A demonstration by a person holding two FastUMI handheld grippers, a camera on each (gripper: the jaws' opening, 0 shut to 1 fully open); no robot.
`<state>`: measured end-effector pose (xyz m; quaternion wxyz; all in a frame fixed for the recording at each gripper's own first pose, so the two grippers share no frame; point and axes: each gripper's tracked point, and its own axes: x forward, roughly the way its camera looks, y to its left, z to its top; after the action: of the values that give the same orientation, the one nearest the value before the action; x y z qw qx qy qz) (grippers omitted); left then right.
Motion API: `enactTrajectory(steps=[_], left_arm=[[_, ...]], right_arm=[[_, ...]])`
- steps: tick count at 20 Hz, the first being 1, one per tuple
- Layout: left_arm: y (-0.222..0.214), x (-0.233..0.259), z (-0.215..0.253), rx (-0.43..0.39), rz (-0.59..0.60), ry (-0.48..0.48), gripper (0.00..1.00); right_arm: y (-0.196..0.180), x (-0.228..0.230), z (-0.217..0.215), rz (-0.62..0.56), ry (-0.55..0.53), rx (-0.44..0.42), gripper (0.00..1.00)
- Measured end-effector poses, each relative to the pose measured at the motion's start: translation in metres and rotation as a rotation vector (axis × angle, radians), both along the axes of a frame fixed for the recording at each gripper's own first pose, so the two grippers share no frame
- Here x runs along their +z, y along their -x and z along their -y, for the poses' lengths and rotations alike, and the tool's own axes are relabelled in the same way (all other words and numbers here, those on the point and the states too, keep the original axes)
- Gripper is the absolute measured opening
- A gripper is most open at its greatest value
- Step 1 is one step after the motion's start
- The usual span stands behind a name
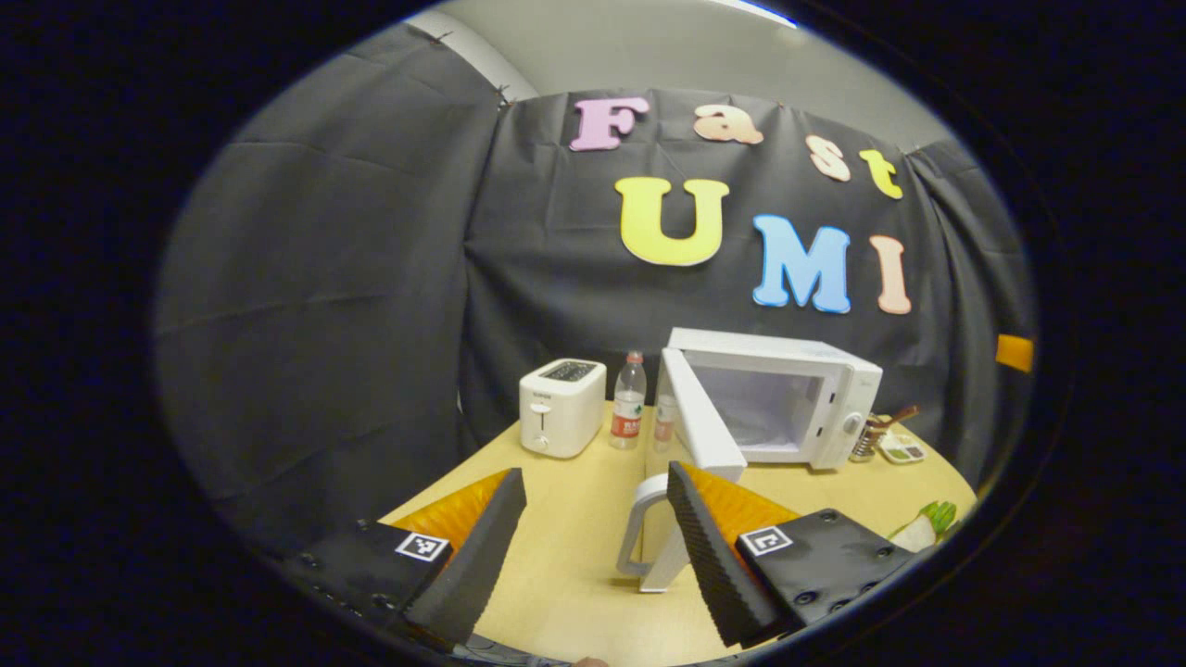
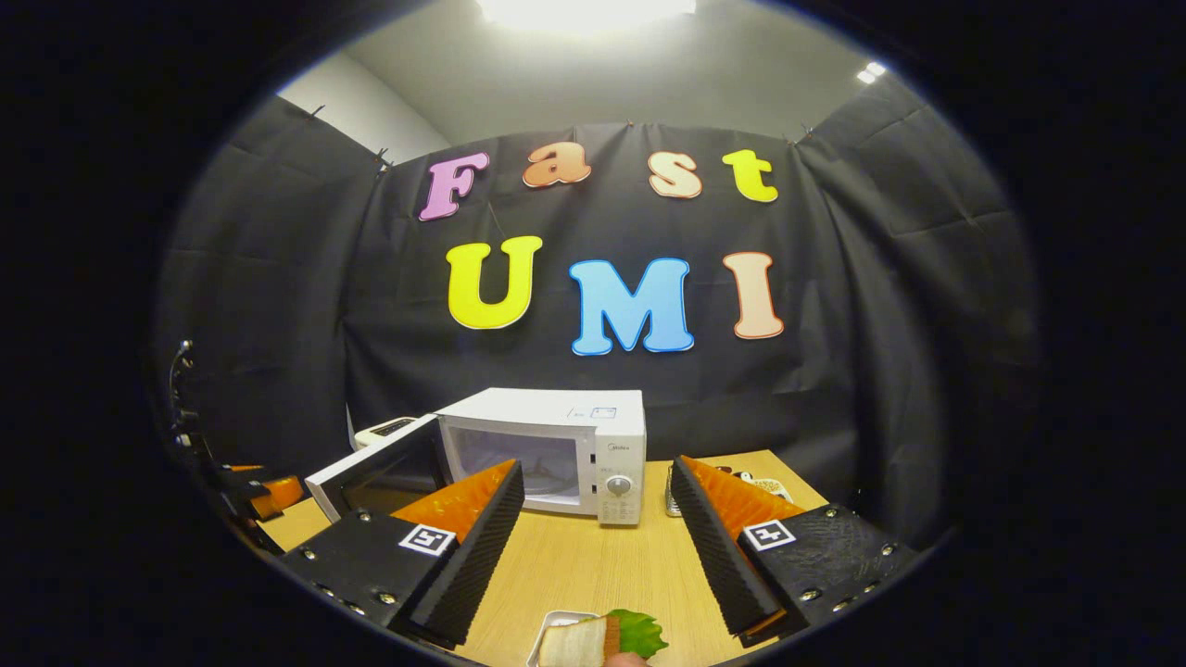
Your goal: Open the microwave oven with the left hand, put the food in, and close the microwave oven.
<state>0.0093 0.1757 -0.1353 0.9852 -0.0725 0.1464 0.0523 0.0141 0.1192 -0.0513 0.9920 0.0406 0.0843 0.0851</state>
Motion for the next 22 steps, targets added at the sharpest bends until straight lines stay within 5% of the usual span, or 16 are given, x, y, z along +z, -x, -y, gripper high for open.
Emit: enactTrajectory(steps=[10, 14, 22], left_arm=[[0.034, 0.153, -0.007, 0.078, 0.268, -0.081, 0.95], [0.045, 0.166, 0.005, 0.075, 0.286, -0.117, 0.95], [0.057, 0.160, 0.024, 0.083, 0.248, -0.145, 0.95]], right_arm=[[0.011, -0.105, -0.001, -0.316, 0.005, 0.151, 0.98], [0.020, -0.149, 0.005, -0.443, 0.024, 0.185, 0.98], [0.045, -0.217, 0.005, -0.709, -0.101, 0.237, 0.98]])
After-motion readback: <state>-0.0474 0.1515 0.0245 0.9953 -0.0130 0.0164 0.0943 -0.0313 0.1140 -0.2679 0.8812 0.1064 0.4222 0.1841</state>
